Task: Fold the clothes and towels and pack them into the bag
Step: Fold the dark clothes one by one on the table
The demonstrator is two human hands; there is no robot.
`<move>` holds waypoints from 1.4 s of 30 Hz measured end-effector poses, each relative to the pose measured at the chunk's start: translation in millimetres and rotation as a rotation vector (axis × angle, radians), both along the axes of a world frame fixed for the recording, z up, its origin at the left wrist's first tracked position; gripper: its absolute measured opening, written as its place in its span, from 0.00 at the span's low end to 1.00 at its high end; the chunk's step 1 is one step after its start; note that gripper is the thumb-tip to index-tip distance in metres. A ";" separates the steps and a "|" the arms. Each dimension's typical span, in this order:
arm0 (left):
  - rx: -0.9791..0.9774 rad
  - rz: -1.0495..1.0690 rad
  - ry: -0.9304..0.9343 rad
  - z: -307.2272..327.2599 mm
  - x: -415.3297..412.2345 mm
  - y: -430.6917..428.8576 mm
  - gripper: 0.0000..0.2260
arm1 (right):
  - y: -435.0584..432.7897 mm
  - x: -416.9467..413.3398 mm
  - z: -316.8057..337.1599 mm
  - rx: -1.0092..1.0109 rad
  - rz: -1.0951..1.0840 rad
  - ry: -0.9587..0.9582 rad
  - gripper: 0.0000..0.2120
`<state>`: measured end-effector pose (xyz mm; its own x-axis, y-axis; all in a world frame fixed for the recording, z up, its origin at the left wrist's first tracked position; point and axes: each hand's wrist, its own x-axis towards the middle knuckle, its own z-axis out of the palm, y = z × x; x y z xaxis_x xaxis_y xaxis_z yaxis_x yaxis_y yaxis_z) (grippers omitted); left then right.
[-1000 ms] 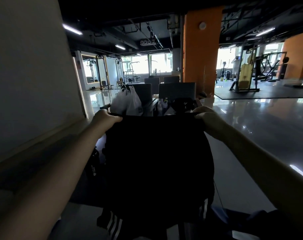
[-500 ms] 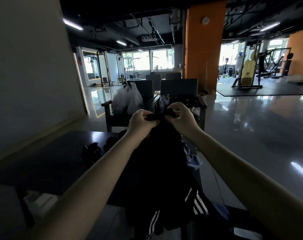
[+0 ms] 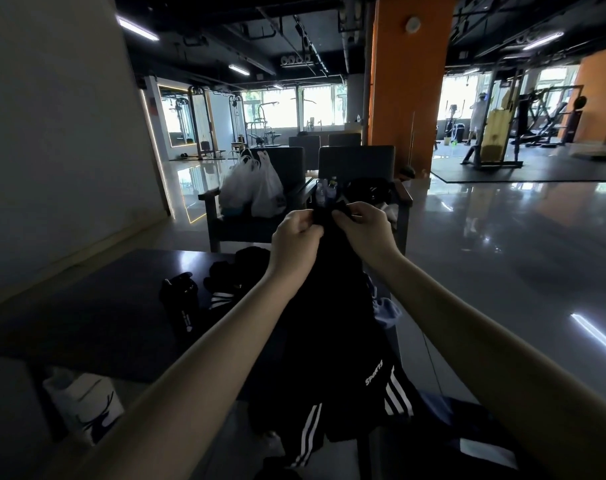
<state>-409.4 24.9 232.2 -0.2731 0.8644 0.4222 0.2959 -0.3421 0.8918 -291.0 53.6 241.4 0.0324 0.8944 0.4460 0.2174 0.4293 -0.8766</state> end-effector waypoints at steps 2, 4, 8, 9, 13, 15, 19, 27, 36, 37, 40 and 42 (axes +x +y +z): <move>-0.041 -0.088 -0.097 -3.3 2.3 -0.9 0.15 | 0.3 0.2 -3.1 -0.051 0.057 0.063 0.04; -0.051 -0.149 -0.129 -6.0 4.9 -2.9 0.18 | -0.2 0.7 -4.3 -0.081 0.089 0.123 0.06; -0.048 -0.318 -0.134 -9.8 10.5 -9.6 0.18 | -4.1 3.5 -5.9 -0.124 0.161 0.208 0.07; -0.037 -0.351 -0.105 -10.3 12.2 -11.2 0.19 | -4.6 4.6 -7.2 -0.121 0.177 0.212 0.06; -0.023 -0.353 0.101 -18.1 12.9 -8.9 0.21 | -2.1 13.8 -12.3 -0.140 0.205 0.283 0.04; 0.034 -0.227 0.303 -21.6 2.7 -2.5 0.19 | -0.5 22.4 -12.8 -0.131 0.217 0.260 0.04; -0.088 -0.037 0.470 -30.0 -32.6 16.6 0.31 | -0.3 40.2 -15.7 -0.082 0.325 0.082 0.06; -0.224 -0.240 0.510 -40.4 -48.4 23.9 0.14 | 7.8 66.1 -18.7 -0.110 0.356 -0.091 0.11; -0.066 -0.233 0.525 -9.0 -25.0 19.0 0.06 | 11.0 62.0 -19.7 -0.131 0.296 -0.619 0.23; -0.051 -0.241 0.537 -6.3 -22.7 18.4 0.05 | 9.1 59.8 -17.1 -0.113 0.307 -0.645 0.28; -0.037 -0.255 0.563 1.6 -20.7 17.3 0.04 | 4.9 54.9 -10.4 -0.135 0.457 -0.644 0.28; -0.046 -0.243 0.579 5.3 -21.9 16.5 0.06 | 3.7 52.8 -8.6 -0.196 0.548 -0.638 0.25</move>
<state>-431.3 41.4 237.4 0.1948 0.8938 0.4040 0.6537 -0.4254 0.6258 -238.2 57.3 232.8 -0.6305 0.7732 0.0679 0.4995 0.4711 -0.7270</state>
